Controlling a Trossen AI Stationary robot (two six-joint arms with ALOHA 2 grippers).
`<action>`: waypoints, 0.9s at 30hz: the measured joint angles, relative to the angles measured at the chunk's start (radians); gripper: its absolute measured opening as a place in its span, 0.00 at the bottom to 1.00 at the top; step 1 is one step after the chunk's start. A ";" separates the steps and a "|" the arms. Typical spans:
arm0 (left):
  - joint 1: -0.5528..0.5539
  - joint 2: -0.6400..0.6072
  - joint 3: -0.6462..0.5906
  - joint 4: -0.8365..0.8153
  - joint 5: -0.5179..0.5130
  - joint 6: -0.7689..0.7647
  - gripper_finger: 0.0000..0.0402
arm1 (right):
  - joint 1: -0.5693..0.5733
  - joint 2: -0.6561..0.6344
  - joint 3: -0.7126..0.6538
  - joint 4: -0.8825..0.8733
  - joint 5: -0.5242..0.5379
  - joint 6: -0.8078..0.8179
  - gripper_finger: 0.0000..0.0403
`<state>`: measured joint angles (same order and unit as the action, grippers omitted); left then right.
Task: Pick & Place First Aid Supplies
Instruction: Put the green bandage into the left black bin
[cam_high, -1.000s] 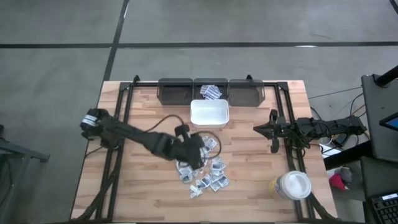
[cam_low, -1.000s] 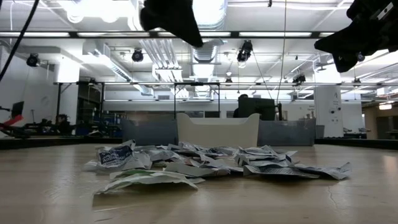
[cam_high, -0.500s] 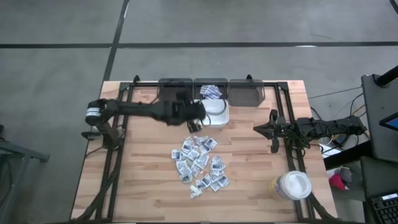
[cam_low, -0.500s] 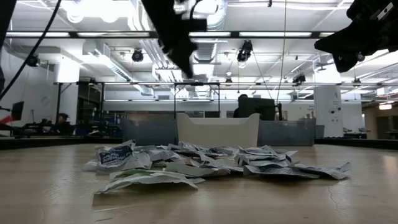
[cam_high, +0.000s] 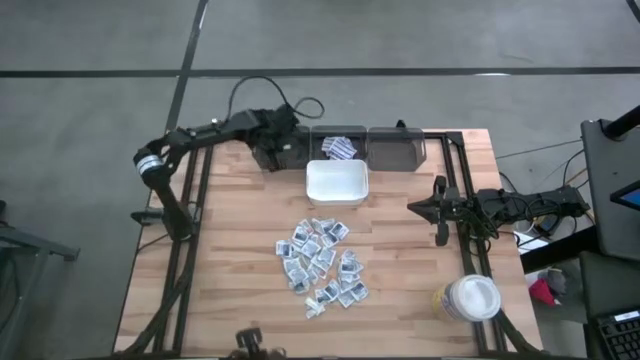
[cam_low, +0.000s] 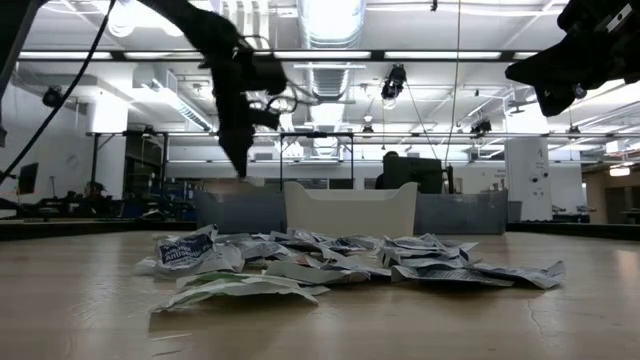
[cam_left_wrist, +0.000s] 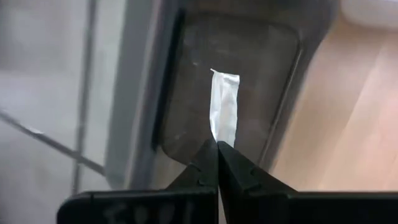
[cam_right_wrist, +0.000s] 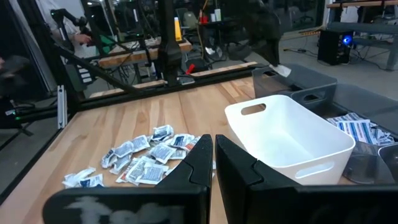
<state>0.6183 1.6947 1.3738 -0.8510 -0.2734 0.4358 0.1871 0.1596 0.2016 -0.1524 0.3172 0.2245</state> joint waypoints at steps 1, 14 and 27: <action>0.023 0.000 -0.013 0.013 0.018 0.011 0.00 | 0.000 0.000 0.000 0.000 0.000 0.000 0.04; 0.096 0.048 -0.096 0.165 0.132 0.112 0.00 | 0.000 0.000 0.000 0.000 0.074 0.000 0.04; 0.096 0.068 -0.089 0.210 0.089 0.088 0.22 | 0.000 0.000 0.000 0.000 0.095 0.000 0.04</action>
<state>0.7139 1.7629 1.2852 -0.6414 -0.1847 0.5239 0.1871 0.1596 0.2016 -0.1524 0.4122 0.2245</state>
